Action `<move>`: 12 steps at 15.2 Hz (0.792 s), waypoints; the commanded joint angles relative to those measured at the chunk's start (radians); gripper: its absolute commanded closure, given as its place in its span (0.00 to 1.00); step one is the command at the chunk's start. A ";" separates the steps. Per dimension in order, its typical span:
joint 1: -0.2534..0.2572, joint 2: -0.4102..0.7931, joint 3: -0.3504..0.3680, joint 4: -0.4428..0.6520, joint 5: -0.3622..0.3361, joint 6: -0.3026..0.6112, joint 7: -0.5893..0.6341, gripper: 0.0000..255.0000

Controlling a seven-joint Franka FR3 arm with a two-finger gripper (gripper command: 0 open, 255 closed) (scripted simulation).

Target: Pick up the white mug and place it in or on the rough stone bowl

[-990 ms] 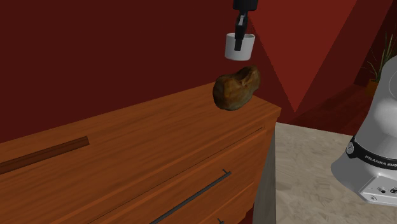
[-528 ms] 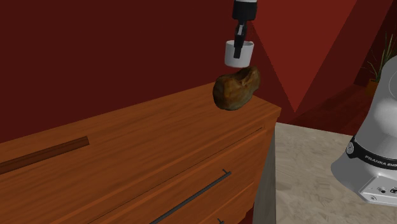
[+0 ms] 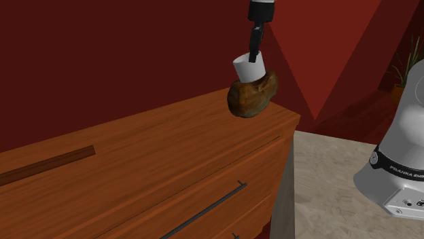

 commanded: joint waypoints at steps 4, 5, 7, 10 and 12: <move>0.001 -0.010 0.002 0.025 0.001 -0.035 0.000 0.00; 0.001 -0.018 0.004 0.051 0.002 -0.069 0.000 0.00; 0.003 -0.029 0.007 0.101 0.003 -0.130 -0.001 0.00; 0.003 -0.029 0.007 0.101 0.003 -0.130 -0.001 0.00; 0.003 -0.029 0.007 0.101 0.003 -0.130 -0.001 0.00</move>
